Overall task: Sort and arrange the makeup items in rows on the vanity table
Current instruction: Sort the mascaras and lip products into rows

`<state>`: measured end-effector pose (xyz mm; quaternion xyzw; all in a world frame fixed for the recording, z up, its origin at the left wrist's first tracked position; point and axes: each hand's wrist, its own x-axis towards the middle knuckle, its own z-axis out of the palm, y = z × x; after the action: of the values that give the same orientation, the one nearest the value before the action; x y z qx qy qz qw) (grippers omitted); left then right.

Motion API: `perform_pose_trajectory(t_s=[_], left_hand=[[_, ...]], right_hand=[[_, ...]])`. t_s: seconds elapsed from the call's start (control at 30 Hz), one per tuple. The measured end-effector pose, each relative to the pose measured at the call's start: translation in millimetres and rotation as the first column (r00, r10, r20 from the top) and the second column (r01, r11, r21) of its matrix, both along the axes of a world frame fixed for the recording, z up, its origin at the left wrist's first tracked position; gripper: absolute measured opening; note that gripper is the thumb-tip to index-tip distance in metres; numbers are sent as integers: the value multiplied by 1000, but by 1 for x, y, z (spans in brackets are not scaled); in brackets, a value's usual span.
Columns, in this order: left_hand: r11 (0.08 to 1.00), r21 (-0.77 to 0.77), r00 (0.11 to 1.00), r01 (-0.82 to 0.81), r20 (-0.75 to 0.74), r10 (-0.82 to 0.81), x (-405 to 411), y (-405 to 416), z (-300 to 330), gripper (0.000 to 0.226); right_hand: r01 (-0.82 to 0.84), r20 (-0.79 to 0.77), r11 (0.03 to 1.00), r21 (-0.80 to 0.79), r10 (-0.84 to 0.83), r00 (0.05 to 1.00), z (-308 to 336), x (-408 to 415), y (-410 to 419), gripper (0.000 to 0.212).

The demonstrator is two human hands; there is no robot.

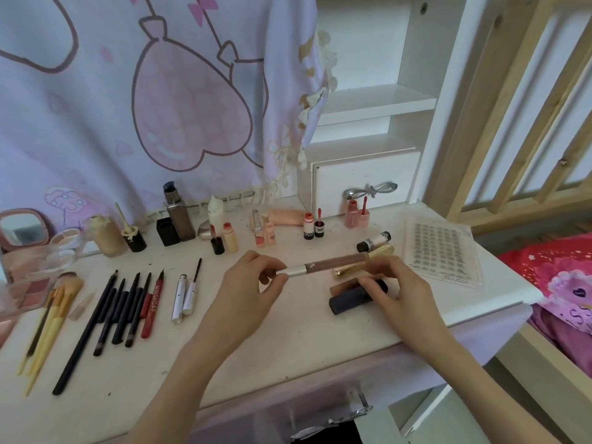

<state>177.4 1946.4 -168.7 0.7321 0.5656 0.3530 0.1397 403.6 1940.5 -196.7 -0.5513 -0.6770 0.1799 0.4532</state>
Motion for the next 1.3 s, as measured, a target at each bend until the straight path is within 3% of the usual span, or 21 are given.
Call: perform_pose_trajectory(t_s=[0.1, 0.17, 0.27, 0.33, 0.4, 0.5, 0.53, 0.6, 0.7, 0.8, 0.9, 0.97, 1.07, 1.13, 1.17, 1.23, 1.3], left_hand=[[1000, 3, 999, 24, 40, -24, -1, -5, 6, 17], [1000, -4, 993, 25, 116, -24, 1, -7, 10, 21], [999, -11, 929, 43, 369, -36, 0, -10, 17, 20], [992, -21, 825, 122, 559, -89, -4, -11, 23, 13], [968, -36, 696, 248, 701, -153, -9, -12, 27, 21], [916, -32, 505, 399, 842, -190, -13, -12, 29, 22], [919, -19, 509, 394, 837, -200, -14, -12, 30, 21], [954, 39, 653, 297, 721, -233, -15, -11, 30, 21], [972, 148, 863, 182, 451, -230, -17, -10, 26, 18], [978, 183, 985, 104, 118, -127, -20, -12, 15, 24], [978, 200, 998, 65, 8, -68, -28, -10, 4, 30], [977, 202, 998, 69, -3, -70, -34, -8, 0, 31], [963, 264, 993, 59, -117, -28, -39, -8, -7, 29], [985, 171, 997, -19, -76, 32, -42, -8, -9, 37], [996, 79, 999, -47, -19, 49, -44, -7, -7, 46], [1000, 2, 999, -12, -47, 12, -51, -8, -4, 58], [994, 7, 993, 108, -52, -108, -55, -13, 0, 38]], right_hand=[[-17, -130, 999, -39, 11, 991, 6, -6, 3, 39], [-59, -152, 998, 0, 58, 987, 10, -11, 4, 31], [-166, -288, 986, -34, 150, 946, 18, -17, 4, 14], [-309, -399, 941, -139, 232, 887, 23, -18, 4, 24], [-431, -466, 869, -241, 286, 837, 28, -20, 3, 36], [-550, -519, 769, -327, 340, 784, 37, -27, 1, 40], [-601, -525, 723, -340, 384, 759, 39, -29, 1, 39], [-721, -560, 590, -364, 481, 675, 42, -31, 2, 34], [-850, -700, 371, -374, 488, 521, 42, -39, 4, 31], [-863, -747, 289, -416, 433, 505, 42, -50, 7, 32], [-816, -665, 329, -475, 474, 577, 43, -58, 5, 31], [-757, -545, 429, -493, 526, 653, 45, -63, 2, 23], [-571, -36, 709, -414, 614, 789, 45, -68, 0, 17], [-514, 173, 785, -345, 592, 787, 44, -72, 0, 13], [-507, 188, 795, -334, 583, 791, 43, -74, 0, 9], [-484, 159, 806, -341, 557, 815, 41, -76, 2, 12], [-460, 88, 804, -378, 526, 846, 41, -76, 5, 18]])
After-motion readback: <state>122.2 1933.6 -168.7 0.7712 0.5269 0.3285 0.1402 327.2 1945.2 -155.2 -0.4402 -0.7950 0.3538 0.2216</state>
